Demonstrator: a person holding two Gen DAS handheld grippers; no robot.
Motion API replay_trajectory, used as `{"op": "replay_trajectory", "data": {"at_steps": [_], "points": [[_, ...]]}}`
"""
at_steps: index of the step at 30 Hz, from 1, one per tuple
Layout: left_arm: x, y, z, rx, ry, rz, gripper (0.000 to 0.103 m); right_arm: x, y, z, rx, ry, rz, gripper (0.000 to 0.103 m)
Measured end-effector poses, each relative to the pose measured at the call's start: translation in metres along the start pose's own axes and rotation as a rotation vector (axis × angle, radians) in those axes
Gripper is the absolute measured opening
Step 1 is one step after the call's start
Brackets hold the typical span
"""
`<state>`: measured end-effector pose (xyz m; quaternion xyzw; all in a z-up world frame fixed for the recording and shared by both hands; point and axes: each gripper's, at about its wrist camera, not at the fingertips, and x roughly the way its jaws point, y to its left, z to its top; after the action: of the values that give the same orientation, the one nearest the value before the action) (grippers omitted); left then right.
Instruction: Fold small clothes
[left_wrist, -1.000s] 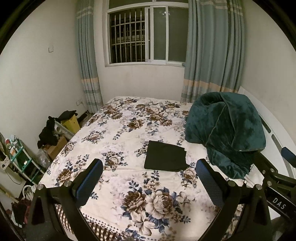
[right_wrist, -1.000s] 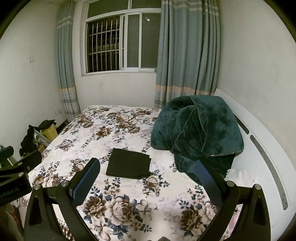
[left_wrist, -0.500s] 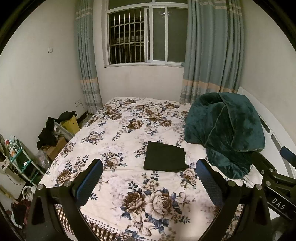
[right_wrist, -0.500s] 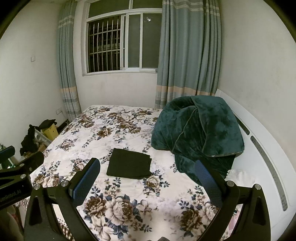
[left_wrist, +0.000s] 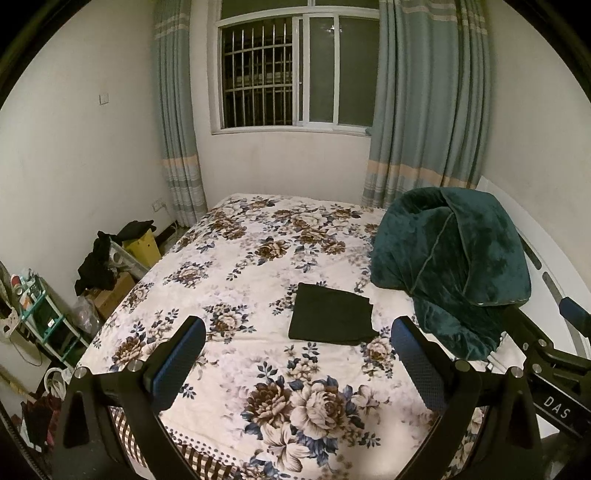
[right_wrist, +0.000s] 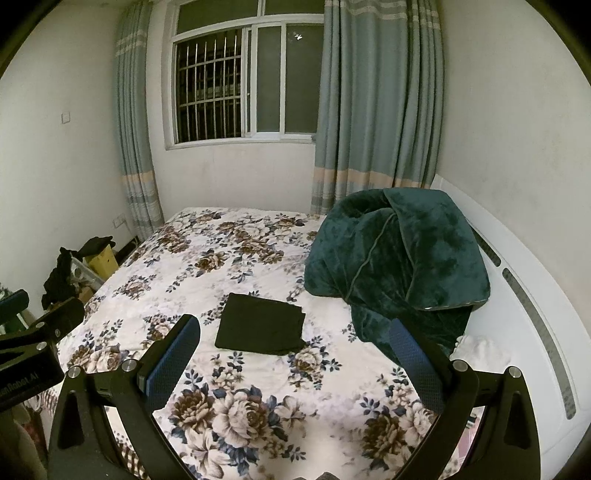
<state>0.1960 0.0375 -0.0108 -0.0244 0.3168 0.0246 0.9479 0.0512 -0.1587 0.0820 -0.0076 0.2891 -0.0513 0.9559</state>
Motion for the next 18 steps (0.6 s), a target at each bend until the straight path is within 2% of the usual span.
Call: {"op": "replay_trajectory", "data": {"at_steps": [18], "points": [[-0.0009, 0.0052, 0.0018, -0.002, -0.002, 0.006, 0.103, 0.0026, -0.0019, 0.0032, -0.002, -0.002, 0.006, 0.103]]}}
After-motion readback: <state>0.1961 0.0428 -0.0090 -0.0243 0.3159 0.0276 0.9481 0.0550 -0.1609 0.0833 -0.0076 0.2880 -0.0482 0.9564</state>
